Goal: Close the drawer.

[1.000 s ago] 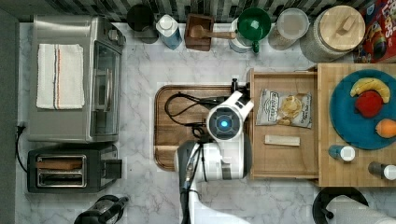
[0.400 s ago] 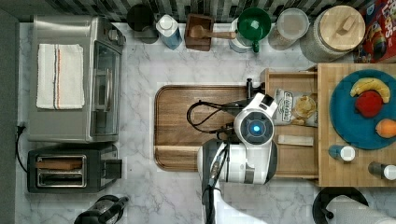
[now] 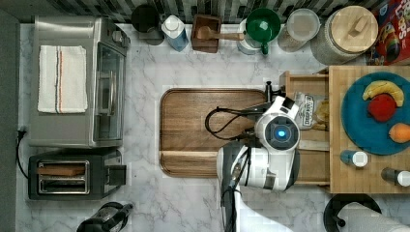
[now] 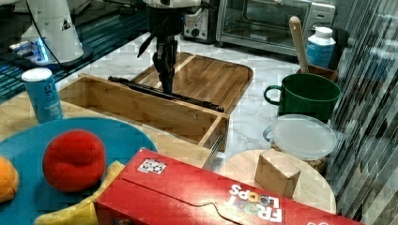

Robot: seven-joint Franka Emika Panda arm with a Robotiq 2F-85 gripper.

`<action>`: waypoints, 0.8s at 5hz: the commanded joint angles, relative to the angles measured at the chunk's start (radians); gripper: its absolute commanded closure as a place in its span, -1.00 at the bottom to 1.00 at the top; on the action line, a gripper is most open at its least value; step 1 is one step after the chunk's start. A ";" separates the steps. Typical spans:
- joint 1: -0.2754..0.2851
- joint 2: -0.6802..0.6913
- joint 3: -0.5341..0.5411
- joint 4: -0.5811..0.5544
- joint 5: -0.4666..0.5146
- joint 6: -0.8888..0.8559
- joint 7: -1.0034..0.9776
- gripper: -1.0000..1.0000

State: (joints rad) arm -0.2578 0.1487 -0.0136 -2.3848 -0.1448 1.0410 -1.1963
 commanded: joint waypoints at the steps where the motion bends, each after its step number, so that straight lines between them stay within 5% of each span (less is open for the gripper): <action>1: -0.090 0.105 -0.174 0.209 0.134 0.048 -0.259 1.00; 2: -0.111 0.149 -0.193 0.258 0.210 0.058 -0.335 1.00; 4: -0.153 0.198 -0.228 0.359 0.113 0.064 -0.389 1.00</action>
State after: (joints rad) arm -0.3250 0.2832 -0.1553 -2.2129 0.0019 1.0332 -1.4668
